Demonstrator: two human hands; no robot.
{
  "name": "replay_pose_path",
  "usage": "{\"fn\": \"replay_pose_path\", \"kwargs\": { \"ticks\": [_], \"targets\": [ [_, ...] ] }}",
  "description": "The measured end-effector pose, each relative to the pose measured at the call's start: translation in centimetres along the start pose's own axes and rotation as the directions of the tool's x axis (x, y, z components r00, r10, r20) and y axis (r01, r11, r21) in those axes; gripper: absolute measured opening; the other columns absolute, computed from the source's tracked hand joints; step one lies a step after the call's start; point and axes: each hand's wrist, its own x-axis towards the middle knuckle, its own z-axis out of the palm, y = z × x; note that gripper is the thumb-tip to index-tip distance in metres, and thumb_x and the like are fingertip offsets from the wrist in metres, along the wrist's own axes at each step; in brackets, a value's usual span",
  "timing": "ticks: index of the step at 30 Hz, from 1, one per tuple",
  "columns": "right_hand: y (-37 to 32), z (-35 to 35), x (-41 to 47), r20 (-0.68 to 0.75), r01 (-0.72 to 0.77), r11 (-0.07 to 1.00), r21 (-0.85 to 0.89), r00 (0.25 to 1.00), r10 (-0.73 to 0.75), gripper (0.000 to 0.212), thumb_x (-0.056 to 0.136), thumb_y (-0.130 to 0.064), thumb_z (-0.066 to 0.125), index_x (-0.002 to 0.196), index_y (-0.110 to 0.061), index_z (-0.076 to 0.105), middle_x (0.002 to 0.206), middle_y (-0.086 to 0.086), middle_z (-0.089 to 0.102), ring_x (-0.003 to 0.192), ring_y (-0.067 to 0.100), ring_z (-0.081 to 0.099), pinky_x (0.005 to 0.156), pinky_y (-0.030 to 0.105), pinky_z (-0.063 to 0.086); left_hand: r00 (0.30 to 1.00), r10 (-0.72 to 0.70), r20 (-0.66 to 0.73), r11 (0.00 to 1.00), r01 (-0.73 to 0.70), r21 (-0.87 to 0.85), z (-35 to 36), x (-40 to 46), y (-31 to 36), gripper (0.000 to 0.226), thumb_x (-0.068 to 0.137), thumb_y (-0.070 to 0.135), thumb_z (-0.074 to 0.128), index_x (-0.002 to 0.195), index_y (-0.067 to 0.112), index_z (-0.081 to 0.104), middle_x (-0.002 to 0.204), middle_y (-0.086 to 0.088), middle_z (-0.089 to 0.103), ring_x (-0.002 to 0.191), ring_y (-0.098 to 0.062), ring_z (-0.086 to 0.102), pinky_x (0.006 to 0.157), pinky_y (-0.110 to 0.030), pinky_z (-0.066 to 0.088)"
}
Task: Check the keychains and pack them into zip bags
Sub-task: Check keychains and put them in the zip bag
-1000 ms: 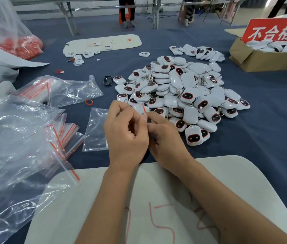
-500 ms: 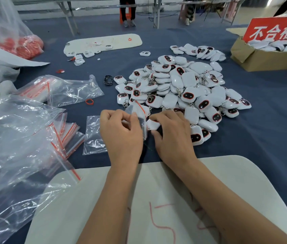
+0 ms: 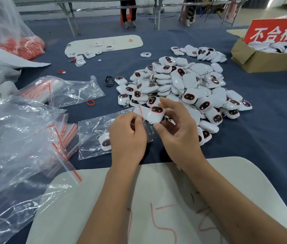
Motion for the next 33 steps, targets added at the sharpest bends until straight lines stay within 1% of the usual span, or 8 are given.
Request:
{"fn": "replay_pose_path", "kwargs": {
  "ticks": [4,11,21,23,26,29,31,33],
  "targets": [
    [0.1,0.1,-0.1,0.123,-0.061,0.987,0.148,0.992,0.043,0.067,0.086,0.016,0.062,0.141,-0.021,0.057,0.133,-0.001,0.066,0.122,0.017,0.066,0.093,0.025,0.054,0.979,-0.168,0.111,0.901,0.199,-0.385,-0.4,0.0,0.8,0.016,0.103,0.01,0.058,0.095,0.003,0.069,0.066,-0.004,0.066,0.053,-0.013,0.061,0.051,-0.024,0.051],
    [-0.2,-0.2,0.1,0.144,-0.057,0.981,0.185,0.989,0.031,0.068,0.085,0.022,0.054,0.136,-0.023,0.058,0.131,-0.005,0.068,0.122,0.017,0.066,0.091,0.024,0.053,0.968,-0.164,0.191,0.867,0.233,-0.44,-0.5,-0.1,1.3,0.013,0.099,-0.006,0.058,0.108,-0.001,0.066,0.092,-0.023,0.069,0.061,-0.016,0.065,0.051,-0.024,0.053],
    [0.0,0.0,0.1,0.113,-0.021,0.975,0.221,0.994,-0.004,0.068,0.084,0.021,0.056,0.134,-0.026,0.056,0.128,-0.012,0.066,0.12,0.018,0.067,0.09,0.025,0.054,0.967,-0.14,0.213,0.846,0.229,-0.482,-0.5,0.1,1.2,0.012,0.099,-0.009,0.055,0.108,-0.005,0.062,0.094,-0.027,0.067,0.062,-0.021,0.062,0.059,-0.03,0.057],
    [0.2,0.0,0.1,0.084,-0.057,0.977,0.203,0.996,0.041,0.064,0.086,0.017,0.06,0.135,-0.024,0.055,0.125,-0.01,0.066,0.114,0.016,0.069,0.089,0.024,0.055,0.967,-0.142,0.212,0.842,0.23,-0.488,-0.5,0.1,1.1,0.012,0.099,-0.008,0.055,0.107,-0.003,0.063,0.094,-0.025,0.068,0.062,-0.022,0.064,0.061,-0.031,0.058],
    [0.4,-0.1,0.3,0.051,-0.114,0.986,0.122,0.993,0.109,0.05,0.09,0.003,0.068,0.13,-0.026,0.06,0.102,-0.018,0.069,0.095,0.006,0.071,0.082,0.018,0.054,0.969,-0.139,0.205,0.85,0.223,-0.478,-0.3,0.1,1.0,0.012,0.099,-0.008,0.056,0.107,-0.001,0.063,0.094,-0.023,0.068,0.061,-0.02,0.065,0.062,-0.034,0.061],
    [0.4,0.0,0.4,0.088,-0.165,0.98,0.114,0.984,0.155,0.035,0.091,-0.01,0.069,0.119,-0.031,0.065,0.092,-0.01,0.074,0.086,0.011,0.073,0.079,0.022,0.056,0.97,-0.143,0.198,0.852,0.223,-0.474,-0.2,-0.1,1.0,0.014,0.099,-0.008,0.056,0.11,-0.001,0.06,0.1,-0.026,0.065,0.059,-0.016,0.065,0.06,-0.033,0.06],
    [0.4,0.1,0.4,0.125,-0.188,0.975,0.12,0.977,0.173,0.03,0.093,-0.009,0.069,0.112,-0.031,0.068,0.089,-0.003,0.077,0.083,0.015,0.075,0.078,0.027,0.059,0.972,-0.148,0.181,0.857,0.218,-0.468,-0.2,-0.1,1.1,0.018,0.098,-0.008,0.056,0.111,0.004,0.06,0.1,-0.023,0.064,0.057,-0.014,0.066,0.058,-0.027,0.058],
    [0.3,0.1,0.4,0.149,-0.195,0.974,0.112,0.973,0.178,0.028,0.094,-0.006,0.069,0.11,-0.029,0.07,0.085,-0.005,0.078,0.077,0.01,0.075,0.072,0.022,0.058,0.974,-0.149,0.169,0.858,0.212,-0.468,-0.2,0.0,1.1,0.021,0.098,-0.008,0.056,0.11,0.009,0.059,0.095,-0.015,0.064,0.056,-0.014,0.066,0.055,-0.027,0.058]
  ]
}}
